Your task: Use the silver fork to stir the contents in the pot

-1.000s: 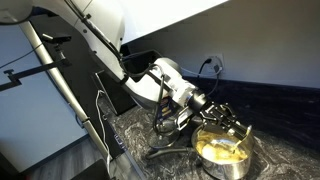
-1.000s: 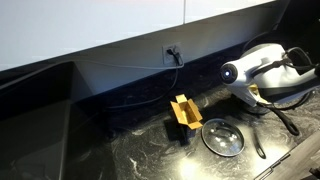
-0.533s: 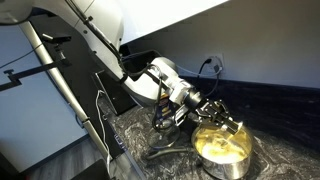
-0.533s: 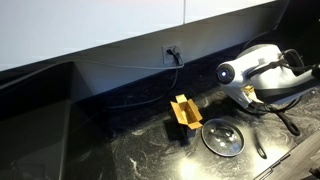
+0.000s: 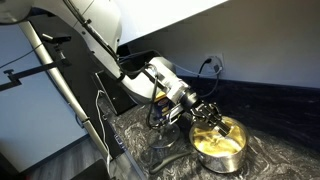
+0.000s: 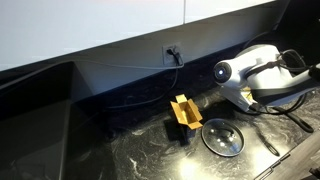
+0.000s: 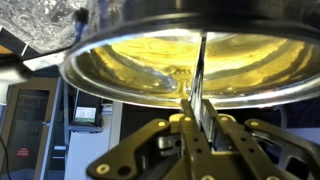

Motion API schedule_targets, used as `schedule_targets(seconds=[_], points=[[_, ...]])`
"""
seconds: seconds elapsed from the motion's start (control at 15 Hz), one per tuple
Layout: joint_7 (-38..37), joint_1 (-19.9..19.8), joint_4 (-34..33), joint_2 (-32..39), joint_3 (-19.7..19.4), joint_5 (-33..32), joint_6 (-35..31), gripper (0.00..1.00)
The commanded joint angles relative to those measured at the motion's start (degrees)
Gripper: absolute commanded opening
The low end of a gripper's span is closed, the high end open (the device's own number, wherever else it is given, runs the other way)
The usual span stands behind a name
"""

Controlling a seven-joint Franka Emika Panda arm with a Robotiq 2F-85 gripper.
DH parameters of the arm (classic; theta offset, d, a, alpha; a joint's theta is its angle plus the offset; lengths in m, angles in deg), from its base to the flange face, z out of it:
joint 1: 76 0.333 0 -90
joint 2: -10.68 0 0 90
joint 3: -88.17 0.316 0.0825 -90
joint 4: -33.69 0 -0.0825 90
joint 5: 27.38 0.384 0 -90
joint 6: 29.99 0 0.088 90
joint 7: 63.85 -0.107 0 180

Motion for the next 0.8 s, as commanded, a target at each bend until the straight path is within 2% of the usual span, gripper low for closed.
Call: schedule_targets(seconds=[0.0,0.4,0.73], points=[[2.7,1.1,1.5,-1.8,-0.6,1.1,2.4,0.04],[2.2,2.1,0.9,-2.0,-1.3,-0.5,9.3,0.04],[-3.2,1.8,1.2,-1.6,-1.9,-6.2,7.8,0.04]])
